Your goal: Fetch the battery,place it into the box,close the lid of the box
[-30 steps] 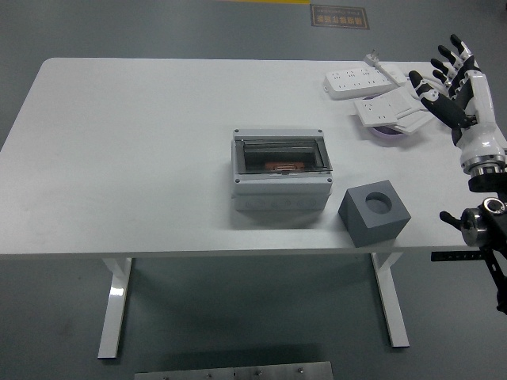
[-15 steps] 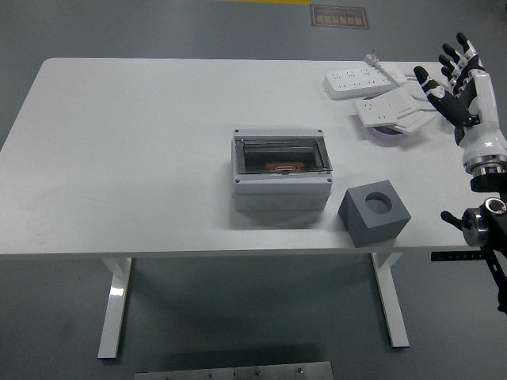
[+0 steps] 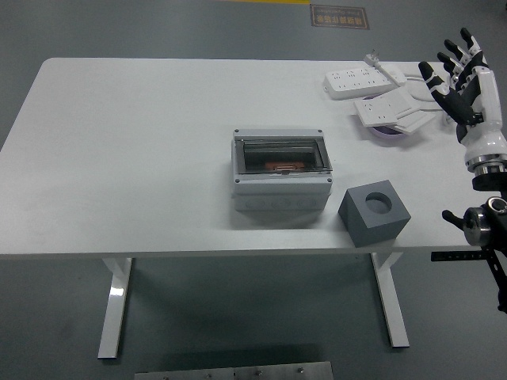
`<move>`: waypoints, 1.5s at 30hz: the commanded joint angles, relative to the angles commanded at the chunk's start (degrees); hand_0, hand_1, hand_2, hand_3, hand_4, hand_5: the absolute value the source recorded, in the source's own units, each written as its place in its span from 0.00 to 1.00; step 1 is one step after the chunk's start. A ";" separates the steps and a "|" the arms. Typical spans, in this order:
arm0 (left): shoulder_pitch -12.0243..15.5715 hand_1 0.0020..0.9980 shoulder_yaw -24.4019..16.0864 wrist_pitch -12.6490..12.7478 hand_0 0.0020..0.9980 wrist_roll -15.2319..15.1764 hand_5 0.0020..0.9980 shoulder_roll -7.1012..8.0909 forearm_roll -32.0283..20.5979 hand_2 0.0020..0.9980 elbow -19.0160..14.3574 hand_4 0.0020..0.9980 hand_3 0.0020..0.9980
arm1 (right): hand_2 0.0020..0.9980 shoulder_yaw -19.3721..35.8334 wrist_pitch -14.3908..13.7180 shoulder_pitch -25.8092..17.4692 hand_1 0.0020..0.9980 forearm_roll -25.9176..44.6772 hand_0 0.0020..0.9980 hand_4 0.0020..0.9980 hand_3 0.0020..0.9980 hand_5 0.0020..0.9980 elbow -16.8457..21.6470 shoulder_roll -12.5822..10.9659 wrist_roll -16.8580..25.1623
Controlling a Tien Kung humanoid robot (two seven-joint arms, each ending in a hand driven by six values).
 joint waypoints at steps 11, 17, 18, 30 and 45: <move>0.05 0.69 0.00 0.01 0.59 0.19 0.00 0.12 -0.15 0.60 -0.08 0.58 0.58 | 1.00 0.50 -0.07 0.13 0.90 -0.09 0.78 0.92 1.00 0.42 0.37 -0.12 1.66; -0.16 0.69 0.00 0.04 0.58 0.07 0.00 0.17 -0.19 0.60 -0.03 0.58 0.58 | 1.00 0.68 -0.22 0.20 0.88 -0.17 0.72 0.92 1.00 0.42 0.29 -0.25 1.81; -0.16 0.69 0.01 0.03 0.58 0.08 0.00 0.18 -0.19 0.60 -0.03 0.58 0.58 | 1.00 0.71 -0.22 0.21 0.88 -0.02 0.72 0.92 1.00 0.42 0.30 -0.28 1.84; -0.18 0.69 0.23 0.05 0.56 0.13 0.00 0.20 -0.51 0.60 -0.04 0.58 0.58 | 1.00 0.37 -0.95 0.41 0.88 0.80 0.68 0.91 1.00 0.41 0.29 -0.39 1.67; -0.55 0.69 -0.59 -0.51 0.56 0.15 0.00 0.92 0.91 0.60 -0.01 0.58 0.58 | 1.00 -1.06 -6.90 -0.26 0.86 -0.35 0.66 0.90 1.00 0.40 1.49 -0.18 -0.38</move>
